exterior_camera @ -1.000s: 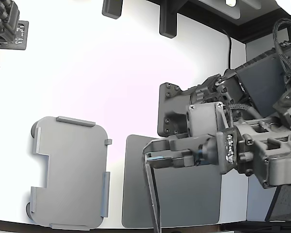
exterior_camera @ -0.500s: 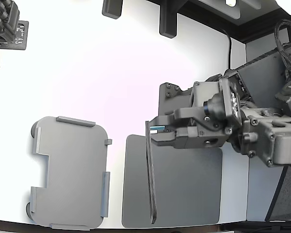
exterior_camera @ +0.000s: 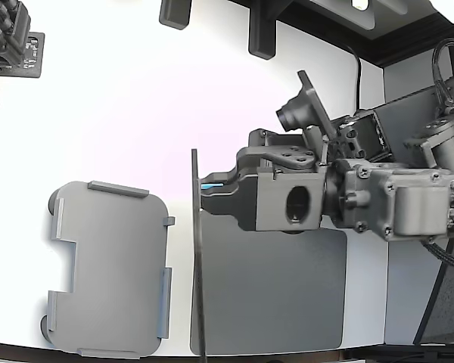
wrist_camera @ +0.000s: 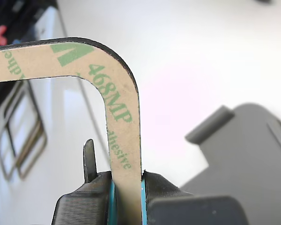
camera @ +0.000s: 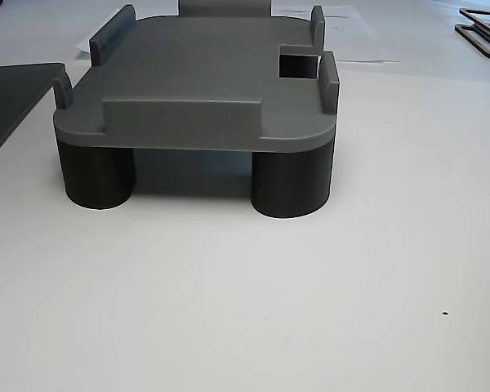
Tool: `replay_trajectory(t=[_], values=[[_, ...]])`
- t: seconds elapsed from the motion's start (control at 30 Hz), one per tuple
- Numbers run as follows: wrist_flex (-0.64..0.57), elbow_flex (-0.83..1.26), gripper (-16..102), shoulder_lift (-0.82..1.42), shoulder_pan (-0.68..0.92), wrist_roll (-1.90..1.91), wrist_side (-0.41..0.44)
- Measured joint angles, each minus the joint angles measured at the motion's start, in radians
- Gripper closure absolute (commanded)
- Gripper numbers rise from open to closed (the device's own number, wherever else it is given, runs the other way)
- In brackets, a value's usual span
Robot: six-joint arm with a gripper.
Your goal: Move top rectangular frame to the holder.
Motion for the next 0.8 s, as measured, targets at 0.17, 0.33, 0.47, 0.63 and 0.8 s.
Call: replay_trajectory(t=[0.17, 0.33, 0.47, 0.63, 0.8], values=[[0.155, -0.13, 99, -0.141, 0.049, 0.236, 0.018], [0.31, -0.235, 99, -0.282, 0.084, 0.566, -0.014], [0.413, -0.319, 99, -0.414, 0.084, 0.805, -0.074], [0.446, -0.351, 99, -0.503, 0.084, 0.985, -0.094], [0.456, -0.402, 99, -0.565, 0.084, 1.049, -0.135]])
